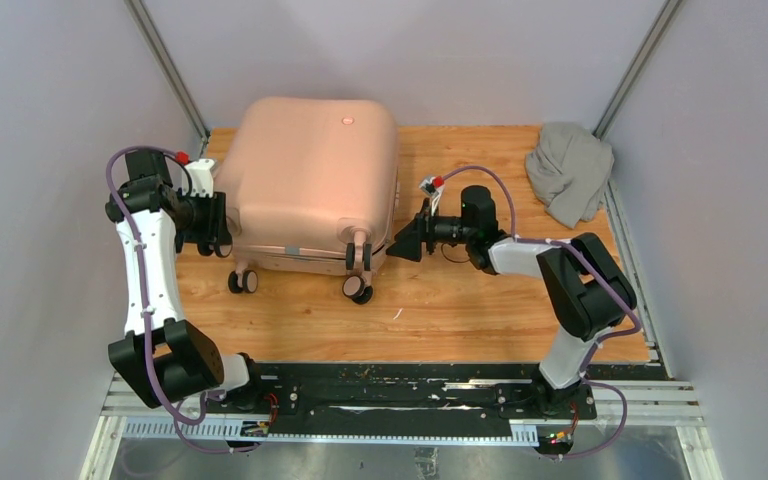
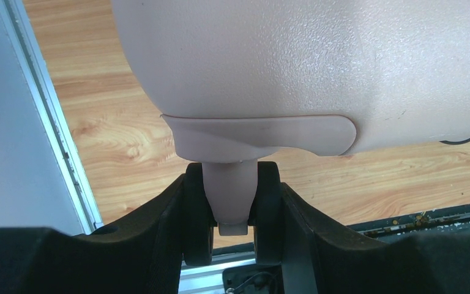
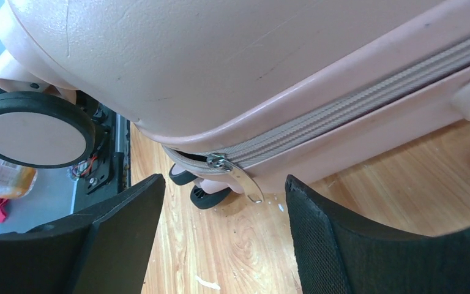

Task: Pack the luggage
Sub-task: Zip the luggage at the corner of the board.

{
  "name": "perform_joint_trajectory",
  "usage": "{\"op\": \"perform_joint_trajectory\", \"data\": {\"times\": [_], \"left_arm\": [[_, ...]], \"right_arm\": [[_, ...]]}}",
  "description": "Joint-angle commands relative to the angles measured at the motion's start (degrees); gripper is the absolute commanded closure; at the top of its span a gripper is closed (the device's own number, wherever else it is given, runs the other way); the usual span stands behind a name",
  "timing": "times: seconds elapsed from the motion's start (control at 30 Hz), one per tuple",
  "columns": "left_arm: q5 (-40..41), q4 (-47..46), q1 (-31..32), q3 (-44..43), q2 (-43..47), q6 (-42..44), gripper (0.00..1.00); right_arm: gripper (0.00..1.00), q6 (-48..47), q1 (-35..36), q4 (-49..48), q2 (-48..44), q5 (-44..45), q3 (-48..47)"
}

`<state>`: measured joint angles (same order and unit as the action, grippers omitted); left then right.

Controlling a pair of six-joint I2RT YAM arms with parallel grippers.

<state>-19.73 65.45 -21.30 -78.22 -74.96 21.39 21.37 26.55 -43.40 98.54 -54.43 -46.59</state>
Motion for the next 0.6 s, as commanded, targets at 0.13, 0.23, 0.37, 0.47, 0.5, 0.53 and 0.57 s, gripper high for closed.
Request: {"op": "perform_joint_trajectory", "data": {"times": [0.13, 0.23, 0.37, 0.47, 0.5, 0.53, 0.57], "left_arm": [[-4.78, -6.39, 0.78, -6.56, 2.08, 1.57, 1.00], [-4.71, -6.36, 0.79, -6.57, 2.34, 1.80, 1.00], [-5.00, -6.35, 0.75, -6.60, 2.38, 1.69, 1.00], [-5.22, -6.31, 0.73, -6.54, 2.60, 1.59, 1.00], [-5.23, -6.30, 0.76, -6.56, 2.64, 1.63, 1.00], [-5.23, -6.30, 0.76, -6.52, 2.70, 1.57, 1.00], [-5.17, -6.30, 0.74, -6.58, 2.79, 1.72, 1.00]], "right_arm": [[0.28, -1.92, 2.23, 0.98, 2.31, -3.51, -2.94], [0.31, -2.53, 2.69, 1.58, 2.16, -3.63, -2.97], [0.46, -5.03, 3.86, 4.25, 1.43, -1.90, -2.95], [0.70, -6.41, 4.21, 6.34, 0.43, 1.09, -2.80], [0.77, -6.86, 4.14, 7.15, 0.12, 2.16, -2.88], [0.84, -7.14, 4.21, 7.85, -0.29, 3.12, -2.91], [0.88, -7.38, 4.20, 8.10, -0.61, 3.94, -2.90]]}}
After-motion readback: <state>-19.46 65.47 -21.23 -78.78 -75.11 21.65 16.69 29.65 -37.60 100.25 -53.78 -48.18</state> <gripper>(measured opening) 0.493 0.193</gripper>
